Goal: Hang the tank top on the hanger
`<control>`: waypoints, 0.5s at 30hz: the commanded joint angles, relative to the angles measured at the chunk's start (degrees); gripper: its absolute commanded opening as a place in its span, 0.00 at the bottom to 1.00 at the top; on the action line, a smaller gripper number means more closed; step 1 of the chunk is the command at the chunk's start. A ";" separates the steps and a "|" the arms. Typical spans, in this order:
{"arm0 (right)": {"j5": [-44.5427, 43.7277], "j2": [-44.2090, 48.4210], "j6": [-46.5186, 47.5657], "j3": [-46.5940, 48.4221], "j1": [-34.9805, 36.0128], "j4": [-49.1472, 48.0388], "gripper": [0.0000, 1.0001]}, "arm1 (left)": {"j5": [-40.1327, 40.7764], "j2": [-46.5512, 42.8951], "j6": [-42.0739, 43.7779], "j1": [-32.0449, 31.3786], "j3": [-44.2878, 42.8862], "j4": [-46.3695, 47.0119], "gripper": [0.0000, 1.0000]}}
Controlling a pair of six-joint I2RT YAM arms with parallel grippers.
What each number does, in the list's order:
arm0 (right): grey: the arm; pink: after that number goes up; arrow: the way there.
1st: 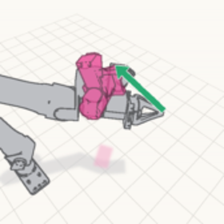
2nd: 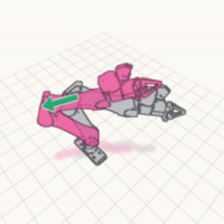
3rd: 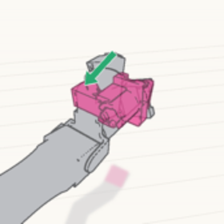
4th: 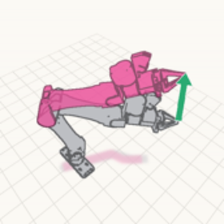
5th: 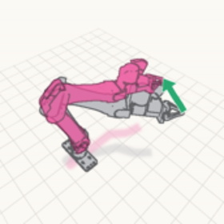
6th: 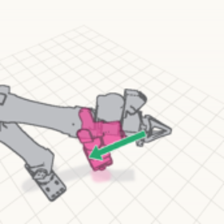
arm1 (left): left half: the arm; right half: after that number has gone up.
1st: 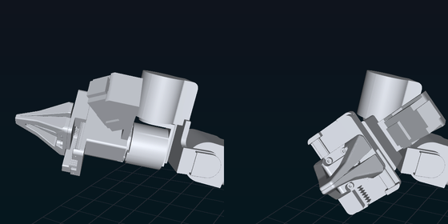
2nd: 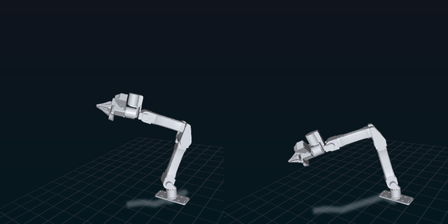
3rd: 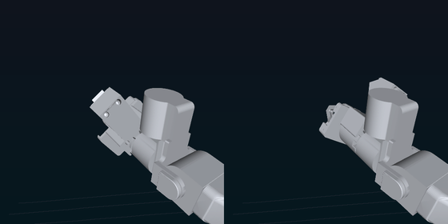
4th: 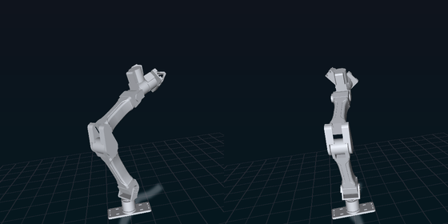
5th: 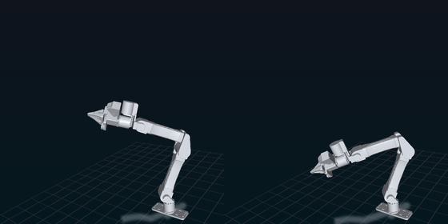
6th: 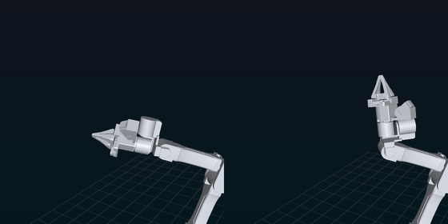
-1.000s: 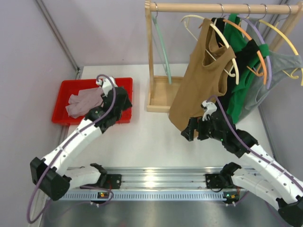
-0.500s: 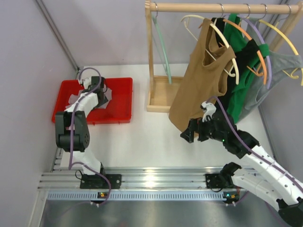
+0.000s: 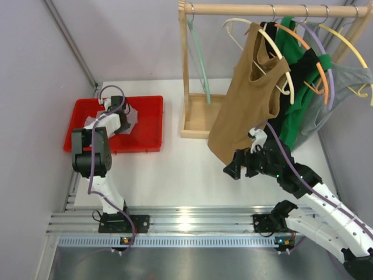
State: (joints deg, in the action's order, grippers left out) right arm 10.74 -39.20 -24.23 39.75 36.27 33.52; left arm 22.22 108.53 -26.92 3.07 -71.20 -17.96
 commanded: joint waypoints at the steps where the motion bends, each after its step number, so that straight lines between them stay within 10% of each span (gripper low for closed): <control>1: 0.95 0.62 0.76 0.07 0.91 -0.82 1.00 | -0.60 0.46 0.64 0.18 0.62 3.27 0.25; 5: 1.47 0.70 0.76 -0.20 0.91 -0.91 1.00 | -2.00 -1.12 1.51 0.18 1.33 3.02 0.00; 15: 2.44 0.44 0.41 -0.20 0.91 -1.44 1.00 | -1.57 -11.41 4.68 0.18 1.15 2.84 0.03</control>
State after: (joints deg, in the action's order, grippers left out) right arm 12.08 -39.20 -24.10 39.75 36.27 33.52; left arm 18.96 101.30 -24.23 3.07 -69.12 -17.02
